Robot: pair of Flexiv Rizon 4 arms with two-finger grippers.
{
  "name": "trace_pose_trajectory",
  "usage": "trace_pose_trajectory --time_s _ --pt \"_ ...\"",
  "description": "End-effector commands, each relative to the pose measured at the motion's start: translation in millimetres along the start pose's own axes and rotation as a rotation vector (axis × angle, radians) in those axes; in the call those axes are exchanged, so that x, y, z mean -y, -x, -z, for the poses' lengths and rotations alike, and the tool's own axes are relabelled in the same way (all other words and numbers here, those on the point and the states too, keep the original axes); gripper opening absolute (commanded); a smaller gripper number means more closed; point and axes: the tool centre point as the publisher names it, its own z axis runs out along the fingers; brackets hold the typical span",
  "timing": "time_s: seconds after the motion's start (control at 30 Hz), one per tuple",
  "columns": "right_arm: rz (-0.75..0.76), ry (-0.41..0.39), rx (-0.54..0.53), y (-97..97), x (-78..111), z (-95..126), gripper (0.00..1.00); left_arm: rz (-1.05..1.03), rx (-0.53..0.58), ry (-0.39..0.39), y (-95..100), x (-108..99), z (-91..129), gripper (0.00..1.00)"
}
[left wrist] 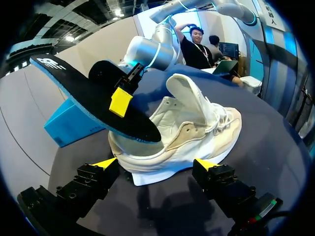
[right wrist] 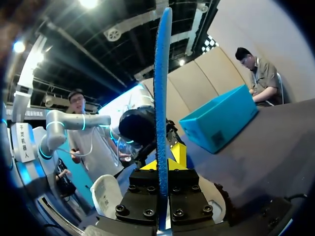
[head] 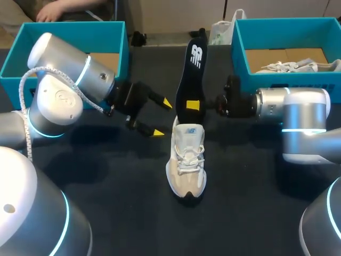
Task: Take the shoe out of the shoebox, open the shoe tongue, remove and reinsert the insole, then place the shoe into the shoebox
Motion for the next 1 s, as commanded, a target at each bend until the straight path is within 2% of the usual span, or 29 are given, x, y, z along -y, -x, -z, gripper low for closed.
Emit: trace_pose_trajectory --time_s 0.03,0.27,0.4,0.6,1.0 --pt "-0.011 -0.011 0.005 2.7 2.5 -7 0.00 0.000 -0.002 0.004 0.5 1 0 1.00" --pt "-0.031 -0.022 0.024 2.6 14.1 -10 0.00 0.000 -0.002 0.004 0.5 1 0 1.00" --pt "-0.071 -0.099 0.050 1.3 21.7 -12 0.00 0.000 -0.002 0.004 0.5 1 0 1.00" --pt "-0.078 -0.050 0.050 -3.2 34.6 -10 0.00 0.000 -0.002 0.004 0.5 1 0 1.00" --pt "-0.126 -0.026 0.051 -8.4 63.7 -11 0.00 0.000 -0.002 0.004 0.5 1 0 1.00"
